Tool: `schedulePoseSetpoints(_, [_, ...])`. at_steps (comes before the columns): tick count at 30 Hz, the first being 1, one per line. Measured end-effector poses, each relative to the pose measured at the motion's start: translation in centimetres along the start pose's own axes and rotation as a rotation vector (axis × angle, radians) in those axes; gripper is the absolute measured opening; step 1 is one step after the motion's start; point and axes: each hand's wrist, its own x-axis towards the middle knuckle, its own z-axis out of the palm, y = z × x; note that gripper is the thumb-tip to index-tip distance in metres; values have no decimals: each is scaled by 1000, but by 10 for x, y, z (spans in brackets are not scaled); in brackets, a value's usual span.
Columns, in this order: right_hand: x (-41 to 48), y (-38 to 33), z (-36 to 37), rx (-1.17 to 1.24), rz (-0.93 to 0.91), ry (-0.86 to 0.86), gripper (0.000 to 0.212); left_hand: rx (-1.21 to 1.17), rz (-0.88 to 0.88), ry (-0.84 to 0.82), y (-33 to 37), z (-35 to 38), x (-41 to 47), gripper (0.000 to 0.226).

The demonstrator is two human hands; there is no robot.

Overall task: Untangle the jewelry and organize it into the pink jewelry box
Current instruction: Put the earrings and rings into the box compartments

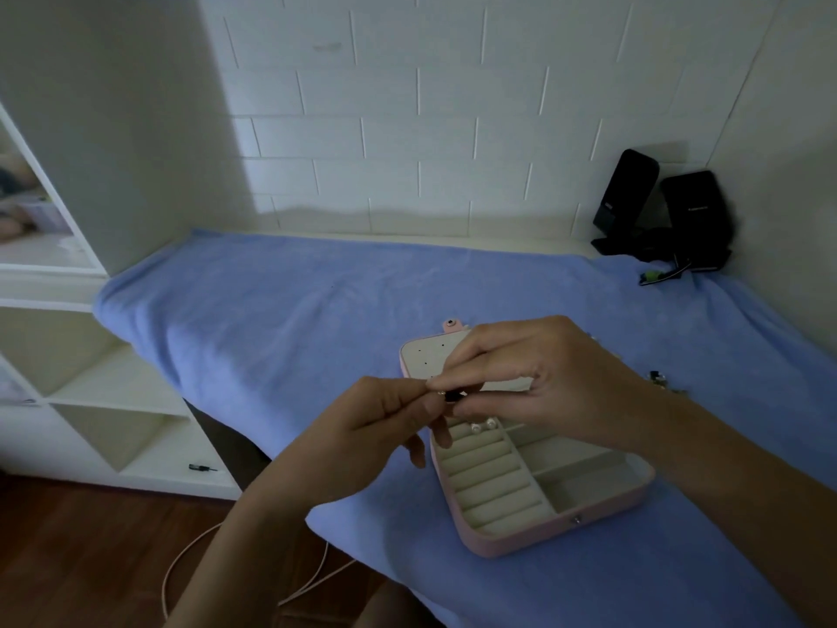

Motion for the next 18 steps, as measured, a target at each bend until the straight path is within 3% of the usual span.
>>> schedulePoseSetpoints(6, [1, 2, 9, -60, -57, 113, 17, -34, 40, -32, -5, 5, 2, 32])
schedulePoseSetpoints(10, [0, 3, 14, -305, -142, 167, 16, 7, 32, 19, -8, 10, 3, 32])
schedulePoseSetpoints(14, [-3, 2, 18, -484, -173, 169, 14, 132, 0, 86, -15, 13, 4, 31])
schedulePoseSetpoints(18, [-13, 9, 23, -481, -110, 143, 15, 308, 21, 170, -18, 15, 5, 20])
